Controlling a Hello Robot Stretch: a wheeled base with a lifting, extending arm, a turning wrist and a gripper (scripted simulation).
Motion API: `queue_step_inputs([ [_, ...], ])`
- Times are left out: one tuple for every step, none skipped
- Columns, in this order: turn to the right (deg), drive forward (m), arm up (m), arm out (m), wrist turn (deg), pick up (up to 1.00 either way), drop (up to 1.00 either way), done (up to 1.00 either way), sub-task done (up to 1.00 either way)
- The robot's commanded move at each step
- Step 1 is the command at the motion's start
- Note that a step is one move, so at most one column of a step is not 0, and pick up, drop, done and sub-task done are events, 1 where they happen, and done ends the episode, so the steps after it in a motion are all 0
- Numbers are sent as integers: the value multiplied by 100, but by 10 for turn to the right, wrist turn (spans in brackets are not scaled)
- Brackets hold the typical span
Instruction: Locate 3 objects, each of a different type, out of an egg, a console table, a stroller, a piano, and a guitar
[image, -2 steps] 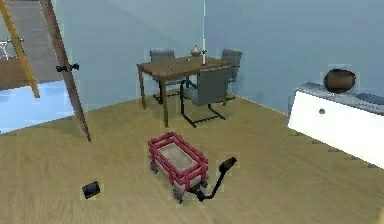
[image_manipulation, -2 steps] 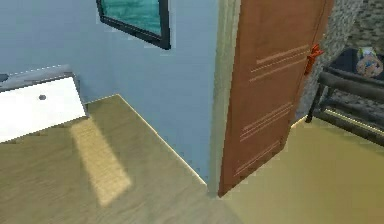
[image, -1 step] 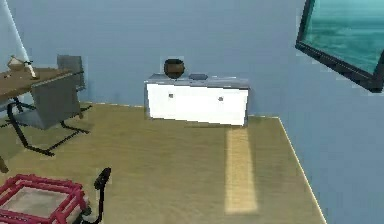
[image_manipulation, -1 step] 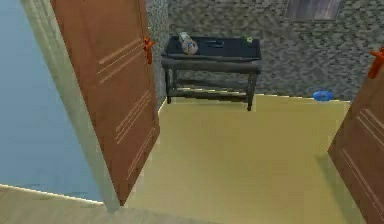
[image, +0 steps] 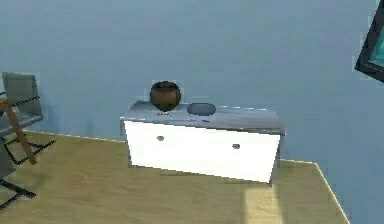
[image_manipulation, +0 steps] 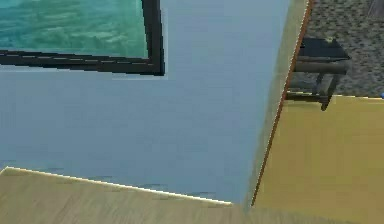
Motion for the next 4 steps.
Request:
queue_step_inputs([
  [300, 0, 0, 0, 0, 0, 0, 0, 0],
  [0, 5, 0, 0, 0, 0, 0, 0, 0],
  [-150, 0, 0, 0, 0, 0, 0, 0, 0],
  [0, 70, 0, 0, 0, 0, 0, 0, 0],
])
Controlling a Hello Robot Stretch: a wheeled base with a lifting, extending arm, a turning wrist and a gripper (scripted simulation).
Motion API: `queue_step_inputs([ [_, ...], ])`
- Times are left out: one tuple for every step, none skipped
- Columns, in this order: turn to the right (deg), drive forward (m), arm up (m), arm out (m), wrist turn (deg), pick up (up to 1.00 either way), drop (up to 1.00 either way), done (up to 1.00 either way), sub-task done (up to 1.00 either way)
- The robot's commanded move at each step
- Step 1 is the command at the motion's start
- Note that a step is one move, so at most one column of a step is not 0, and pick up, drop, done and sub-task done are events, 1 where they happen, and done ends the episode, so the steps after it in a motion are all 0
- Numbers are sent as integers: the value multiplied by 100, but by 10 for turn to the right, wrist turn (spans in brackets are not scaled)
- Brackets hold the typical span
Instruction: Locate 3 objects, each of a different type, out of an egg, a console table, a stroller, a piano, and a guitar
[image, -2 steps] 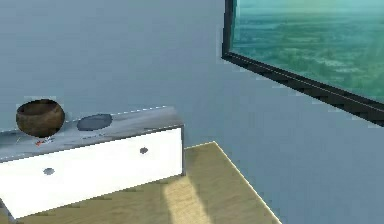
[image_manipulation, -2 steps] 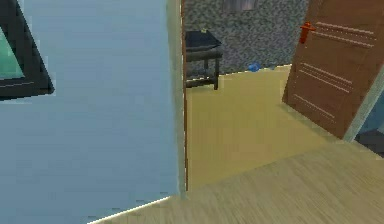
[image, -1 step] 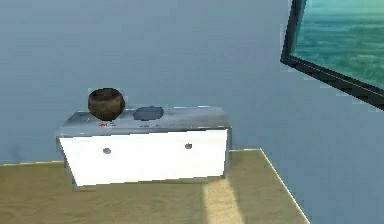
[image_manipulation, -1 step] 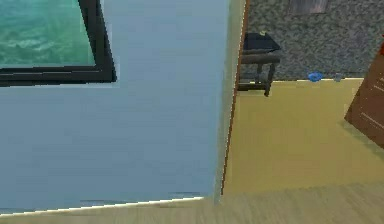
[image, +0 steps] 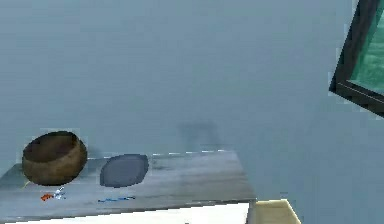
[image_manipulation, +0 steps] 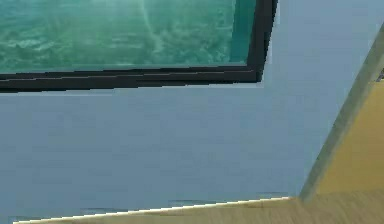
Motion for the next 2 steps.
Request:
queue_step_inputs([
  [-210, 0, 0, 0, 0, 0, 0, 0, 0],
  [0, 0, 0, 0, 0, 0, 0, 100, 0],
])
